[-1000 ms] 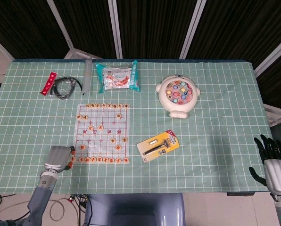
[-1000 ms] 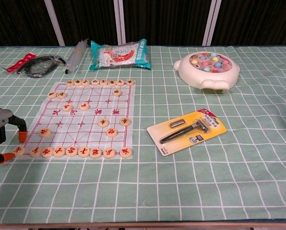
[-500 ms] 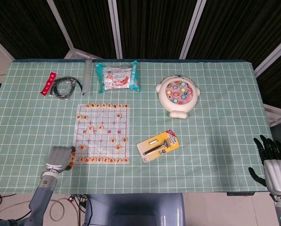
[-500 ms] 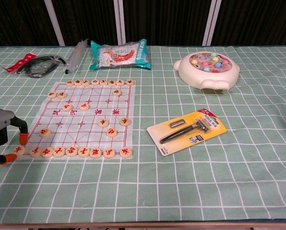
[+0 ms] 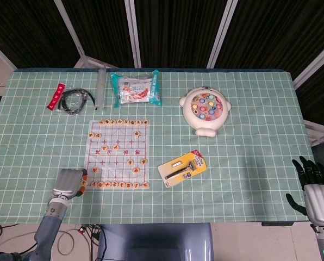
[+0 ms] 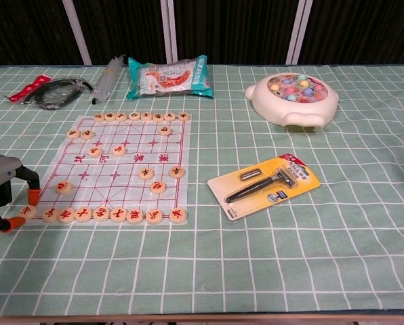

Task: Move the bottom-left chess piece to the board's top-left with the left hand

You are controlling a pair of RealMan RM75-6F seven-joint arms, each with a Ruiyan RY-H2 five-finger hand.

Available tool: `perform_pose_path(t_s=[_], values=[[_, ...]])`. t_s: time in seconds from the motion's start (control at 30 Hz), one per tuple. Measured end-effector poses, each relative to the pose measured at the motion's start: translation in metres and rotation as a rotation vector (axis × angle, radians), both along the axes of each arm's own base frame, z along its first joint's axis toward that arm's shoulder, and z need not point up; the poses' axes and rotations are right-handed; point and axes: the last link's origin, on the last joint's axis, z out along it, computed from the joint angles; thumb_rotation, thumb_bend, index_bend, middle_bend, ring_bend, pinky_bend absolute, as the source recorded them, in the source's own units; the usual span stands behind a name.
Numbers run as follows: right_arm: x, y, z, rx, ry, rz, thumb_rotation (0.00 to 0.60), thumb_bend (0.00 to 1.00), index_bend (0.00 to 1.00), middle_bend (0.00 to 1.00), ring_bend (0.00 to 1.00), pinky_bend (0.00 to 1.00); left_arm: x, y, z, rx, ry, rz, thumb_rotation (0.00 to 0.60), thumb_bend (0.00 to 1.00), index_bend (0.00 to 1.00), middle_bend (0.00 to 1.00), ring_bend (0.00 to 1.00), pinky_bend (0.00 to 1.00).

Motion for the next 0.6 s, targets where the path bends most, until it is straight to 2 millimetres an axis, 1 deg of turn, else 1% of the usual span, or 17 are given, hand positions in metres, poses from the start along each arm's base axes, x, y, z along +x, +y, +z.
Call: perform_pose_path(t_s=[0.17,0.33,0.47,0.6], values=[[0.0,0.0,0.0,-0.001,-0.002,0.001,0.6,0.34,0.0,0.0,0.0,0.0,0.002,0.0,0.002,0.005,-0.002,-0.012,0.6,0.31,0.49,1.0,0.95,1.0],[0.0,0.0,0.0,0.0,-0.002,0.001,0.6,0.34,0.0,0.0,0.0,0.0,0.009,0.004,0.009,0.026,-0.014,-0.037,0.6,0.31,0.49,1.0,0.95,1.0],[0.0,0.001,0.0,0.001,0.0,0.003,0.6,0.34,0.0,0.0,0.0,0.0,0.014,0.01,0.019,0.056,-0.026,-0.053,0.6,0.31,0.49,1.0,0.95,1.0],[0.0,0.001,0.0,0.003,0.0,0.001,0.6,0.34,0.0,0.0,0.0,0.0,0.016,0.022,0.029,0.084,-0.023,-0.06,0.6,0.31,0.49,1.0,0.95,1.0]])
